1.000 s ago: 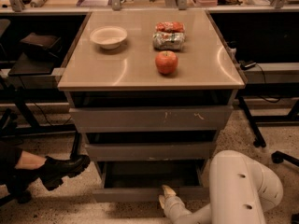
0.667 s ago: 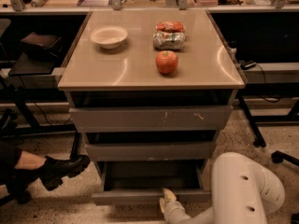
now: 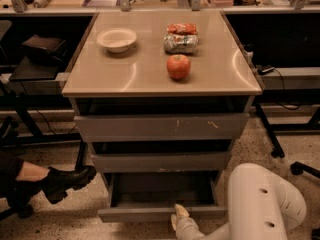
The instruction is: Open bottom drawer
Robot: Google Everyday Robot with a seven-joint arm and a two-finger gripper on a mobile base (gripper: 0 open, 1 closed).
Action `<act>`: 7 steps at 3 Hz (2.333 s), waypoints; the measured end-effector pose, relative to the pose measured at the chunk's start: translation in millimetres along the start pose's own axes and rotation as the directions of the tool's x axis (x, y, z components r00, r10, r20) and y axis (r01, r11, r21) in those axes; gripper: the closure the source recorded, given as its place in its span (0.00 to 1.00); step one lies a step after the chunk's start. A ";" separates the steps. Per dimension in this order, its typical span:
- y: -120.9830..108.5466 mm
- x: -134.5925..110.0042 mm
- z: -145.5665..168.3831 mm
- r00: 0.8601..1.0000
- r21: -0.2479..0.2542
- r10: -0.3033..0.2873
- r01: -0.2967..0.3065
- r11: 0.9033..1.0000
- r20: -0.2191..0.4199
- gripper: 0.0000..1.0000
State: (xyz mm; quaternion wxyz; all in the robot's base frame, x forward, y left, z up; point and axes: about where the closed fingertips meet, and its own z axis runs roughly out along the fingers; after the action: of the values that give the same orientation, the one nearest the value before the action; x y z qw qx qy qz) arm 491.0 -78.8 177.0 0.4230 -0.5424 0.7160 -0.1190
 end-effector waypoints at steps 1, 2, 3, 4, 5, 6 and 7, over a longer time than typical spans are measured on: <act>3.3 0.4 -14.0 1.000 -0.006 0.001 -0.001 1.000 -0.006 1.00; 3.5 0.5 -14.1 1.000 -0.007 0.001 -0.001 1.000 -0.007 1.00; 15.9 4.8 -22.7 1.000 -0.022 -0.008 0.008 1.000 -0.015 1.00; 13.6 3.1 -25.2 1.000 -0.022 -0.008 0.008 1.000 -0.015 1.00; 19.8 6.0 -32.5 1.000 -0.022 -0.001 0.001 1.000 -0.022 1.00; 17.6 4.2 -34.9 1.000 -0.022 -0.001 0.000 1.000 -0.022 1.00; 23.1 5.2 -45.1 1.000 -0.022 0.009 -0.010 1.000 -0.024 1.00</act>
Offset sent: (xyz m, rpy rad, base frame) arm -0.2594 -0.0757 0.0147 -0.0698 0.1818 -0.0375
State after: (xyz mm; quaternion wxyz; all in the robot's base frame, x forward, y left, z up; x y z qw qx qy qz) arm 442.0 -87.5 187.7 0.4090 -0.5420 0.7250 -0.1157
